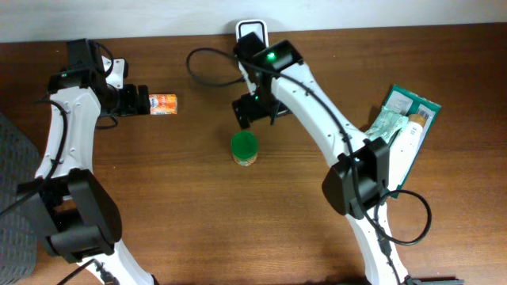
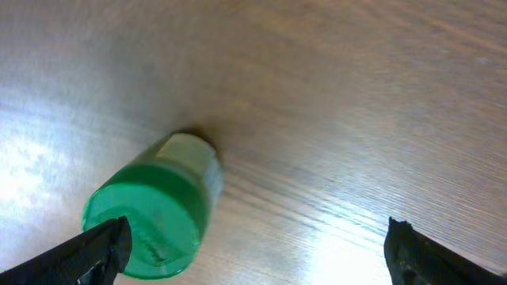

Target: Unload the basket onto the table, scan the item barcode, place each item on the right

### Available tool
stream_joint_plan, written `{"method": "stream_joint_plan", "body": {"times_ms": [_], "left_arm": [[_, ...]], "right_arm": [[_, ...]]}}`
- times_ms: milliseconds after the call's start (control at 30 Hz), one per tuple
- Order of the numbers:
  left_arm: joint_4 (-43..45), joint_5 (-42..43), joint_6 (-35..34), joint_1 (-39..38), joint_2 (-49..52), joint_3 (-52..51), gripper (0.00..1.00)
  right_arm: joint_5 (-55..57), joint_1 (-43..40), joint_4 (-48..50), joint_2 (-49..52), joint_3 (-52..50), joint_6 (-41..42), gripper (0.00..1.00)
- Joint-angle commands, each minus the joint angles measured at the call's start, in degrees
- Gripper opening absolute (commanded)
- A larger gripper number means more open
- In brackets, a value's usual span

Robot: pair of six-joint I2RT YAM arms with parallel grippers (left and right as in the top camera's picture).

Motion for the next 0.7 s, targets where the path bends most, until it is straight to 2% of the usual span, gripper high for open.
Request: {"method": "stream_joint_plan", "body": {"times_ms": [0, 67, 200, 367, 667], "left_arm": [[0.1, 0.0, 0.9, 0.3, 0.0, 0.7, 0.99], [0.1, 0.0, 0.9, 0.3, 0.0, 0.7, 0.99], [0.1, 0.0, 0.9, 0.3, 0.0, 0.7, 0.99], [0.1, 0.0, 0.9, 0.3, 0.0, 0.7, 0.99], [0.1, 0.0, 0.9, 0.3, 0.0, 0.7, 0.99]], "right_arm": [[-0.5, -1.6, -0.2, -6.4, 3.1, 5.1, 0.98], [-3.7, -1.7, -0.6, -6.4, 2.8, 5.0, 0.98], [-3.0, 0.3, 0.5, -6.4, -2.1, 1.6, 0.99], [0.0, 2.6, 9.3, -6.4, -12.6, 7.8, 0.96], [-0.9, 6.6, 14.1, -6.0, -17.3, 8.2, 0.96]]}}
